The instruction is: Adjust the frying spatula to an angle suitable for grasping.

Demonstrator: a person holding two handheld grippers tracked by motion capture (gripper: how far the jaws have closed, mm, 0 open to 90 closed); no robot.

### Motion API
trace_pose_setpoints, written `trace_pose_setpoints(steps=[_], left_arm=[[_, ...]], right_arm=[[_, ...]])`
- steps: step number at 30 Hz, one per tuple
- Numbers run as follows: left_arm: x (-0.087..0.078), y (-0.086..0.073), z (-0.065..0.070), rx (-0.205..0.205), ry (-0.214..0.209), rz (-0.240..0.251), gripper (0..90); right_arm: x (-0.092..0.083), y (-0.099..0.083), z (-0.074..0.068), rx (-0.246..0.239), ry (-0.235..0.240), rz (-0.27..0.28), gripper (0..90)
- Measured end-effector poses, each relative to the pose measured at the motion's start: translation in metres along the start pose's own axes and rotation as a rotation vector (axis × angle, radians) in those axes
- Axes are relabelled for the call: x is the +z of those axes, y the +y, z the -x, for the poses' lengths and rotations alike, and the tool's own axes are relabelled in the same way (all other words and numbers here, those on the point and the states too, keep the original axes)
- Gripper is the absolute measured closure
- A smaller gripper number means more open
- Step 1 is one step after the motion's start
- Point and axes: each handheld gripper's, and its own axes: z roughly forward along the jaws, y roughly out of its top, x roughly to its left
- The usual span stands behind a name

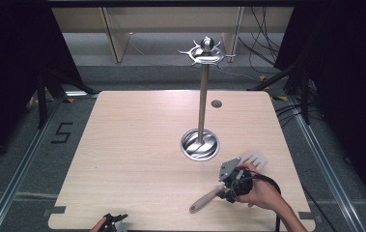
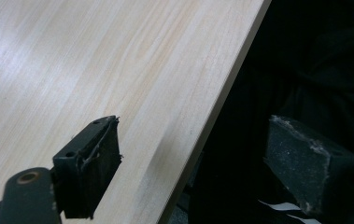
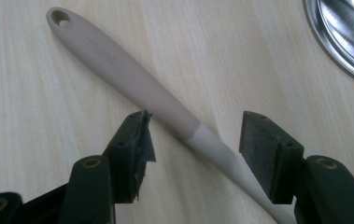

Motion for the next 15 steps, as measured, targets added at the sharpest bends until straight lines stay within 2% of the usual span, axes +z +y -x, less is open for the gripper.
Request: trace_pose_setpoints(steps=[1, 2, 5, 6, 7, 11, 13, 15], left_arm=[[0.0, 0.0, 0.0, -0.003, -0.004, 0.004, 17.4], [-0.001, 0.0, -0.001, -0.003, -0.008, -0.002, 17.4], [-0.001, 0.0, -0.001, -0.006, -0.012, 0.003, 17.4], [-0.001, 0.0, -0.001, -0.006, -0.012, 0.003, 17.4], [-0.001, 0.0, -0.001, -0.004, -0.011, 0.002, 17.4], [-0.001, 0.0, -0.001, -0.002, -0.01, 0.001, 17.4], [-0.001, 0.0, -0.001, -0.003, -0.01, 0.003, 17.4], [-0.001, 0.0, -0.001, -0.005, -0.012, 0.004, 17.4]], right_arm=[[0.0, 0.001, 0.0, -0.003, 0.005, -0.009, 44.2], [0.003, 0.002, 0.002, -0.004, 0.03, -0.015, 44.2], [0.004, 0.004, 0.003, -0.011, 0.037, -0.032, 44.1], [0.007, 0.005, 0.004, -0.017, 0.069, -0.044, 44.2], [0.008, 0.005, 0.005, -0.021, 0.078, -0.046, 44.2], [0.012, 0.006, 0.007, -0.021, 0.072, -0.07, 44.2], [0.016, 0.008, 0.007, -0.049, 0.071, -0.074, 44.9], [0.016, 0.009, 0.005, -0.039, 0.059, -0.108, 45.1]])
